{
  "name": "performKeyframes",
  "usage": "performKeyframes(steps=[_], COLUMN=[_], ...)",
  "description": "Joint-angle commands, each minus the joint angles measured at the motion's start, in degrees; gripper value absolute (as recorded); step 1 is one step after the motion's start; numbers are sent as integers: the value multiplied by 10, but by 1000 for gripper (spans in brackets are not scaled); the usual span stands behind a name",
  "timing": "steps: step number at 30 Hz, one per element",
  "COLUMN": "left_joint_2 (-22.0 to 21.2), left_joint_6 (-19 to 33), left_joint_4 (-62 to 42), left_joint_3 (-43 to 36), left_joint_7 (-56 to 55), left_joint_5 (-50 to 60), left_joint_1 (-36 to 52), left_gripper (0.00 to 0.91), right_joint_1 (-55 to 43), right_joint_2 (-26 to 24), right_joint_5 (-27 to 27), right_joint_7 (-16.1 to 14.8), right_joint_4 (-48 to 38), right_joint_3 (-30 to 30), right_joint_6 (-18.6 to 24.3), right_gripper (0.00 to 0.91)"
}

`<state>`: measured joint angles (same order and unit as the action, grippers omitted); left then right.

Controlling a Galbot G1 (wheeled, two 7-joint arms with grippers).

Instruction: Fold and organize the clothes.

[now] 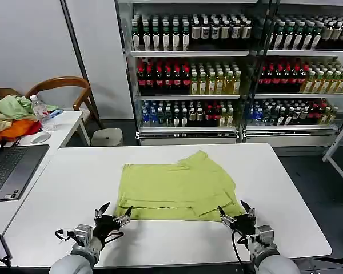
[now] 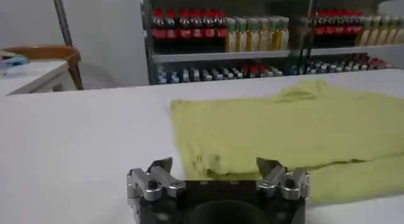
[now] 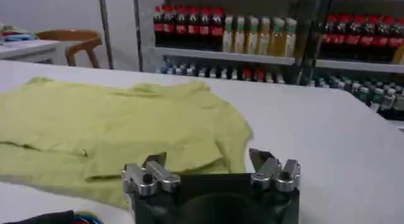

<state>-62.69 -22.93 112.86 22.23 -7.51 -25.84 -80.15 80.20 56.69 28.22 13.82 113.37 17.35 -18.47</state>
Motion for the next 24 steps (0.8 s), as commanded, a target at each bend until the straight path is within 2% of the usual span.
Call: performKeyframes(steps=[1,2,3,11,24], left_joint_2=[-3,-3,-4,-7,-9], left_joint_6=[-21,-22,-22,-34,-35], left_joint_4=[-9,-11,-16,-38,-34], left_joint_3=[-4,-5,-6,-8,-13], left_joint_7=[-23,-24,-27,-47,-24], left_joint_5=[-8,-8,-7,-13,1], left_joint_1=[1,3,6,9,9], left_gripper=[413,111,50,50,20], right_joint_1=[21,21,21,21,19], right_joint_2=[-1,-1,-1,-1,0], right_joint_5=[-4,-3,-1,19,15], right_joint_7=[12,11,10,15,9], right_joint_4=[-10,-9,-5,-8,1], right_joint_3=[6,6,5,-2,-2], right_joint_6=[2,-1,-5,-28,-23], right_gripper=[645,363,0,0,0])
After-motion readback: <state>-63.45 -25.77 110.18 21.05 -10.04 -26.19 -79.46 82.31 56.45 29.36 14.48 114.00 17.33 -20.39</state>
